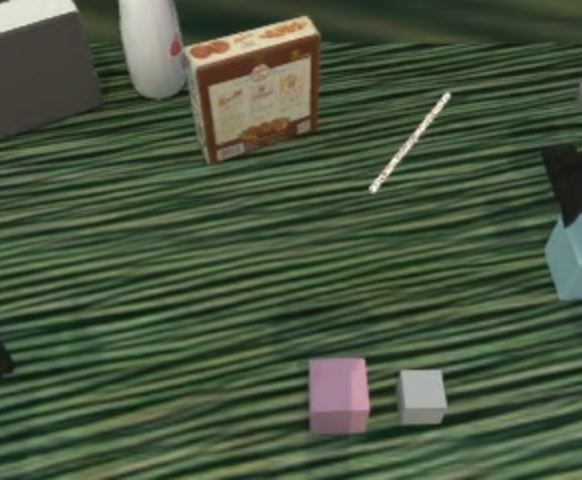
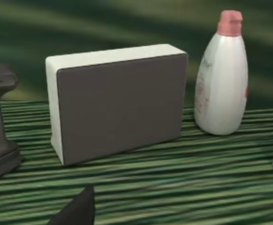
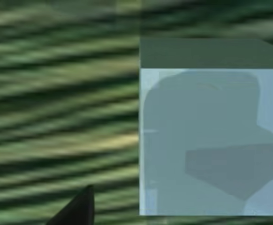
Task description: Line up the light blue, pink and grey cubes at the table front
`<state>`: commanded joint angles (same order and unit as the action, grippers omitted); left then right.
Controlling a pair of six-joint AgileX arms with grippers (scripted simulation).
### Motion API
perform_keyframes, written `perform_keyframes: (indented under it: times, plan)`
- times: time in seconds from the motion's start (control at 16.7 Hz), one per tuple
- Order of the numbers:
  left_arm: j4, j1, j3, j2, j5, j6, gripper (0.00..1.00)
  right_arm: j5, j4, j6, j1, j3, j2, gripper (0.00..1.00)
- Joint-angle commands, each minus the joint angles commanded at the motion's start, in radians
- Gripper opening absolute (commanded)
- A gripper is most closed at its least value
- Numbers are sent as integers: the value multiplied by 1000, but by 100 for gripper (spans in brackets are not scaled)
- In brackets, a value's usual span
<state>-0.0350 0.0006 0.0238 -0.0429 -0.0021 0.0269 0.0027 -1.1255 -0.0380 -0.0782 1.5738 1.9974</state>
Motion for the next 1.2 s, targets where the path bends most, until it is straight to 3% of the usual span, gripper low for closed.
perform_keyframes:
  times: [0.54,0.96,1.2]
  plan:
    - [35,19,-24,43,2,-27,100,-1,-3,0,2,23,45,100]
    - [35,19,-24,43,2,-27,100,0,263,-4,-2,-139,140,100]
    - [35,19,-24,43,2,-27,100,0,295,-5,-3,-162,154,100]
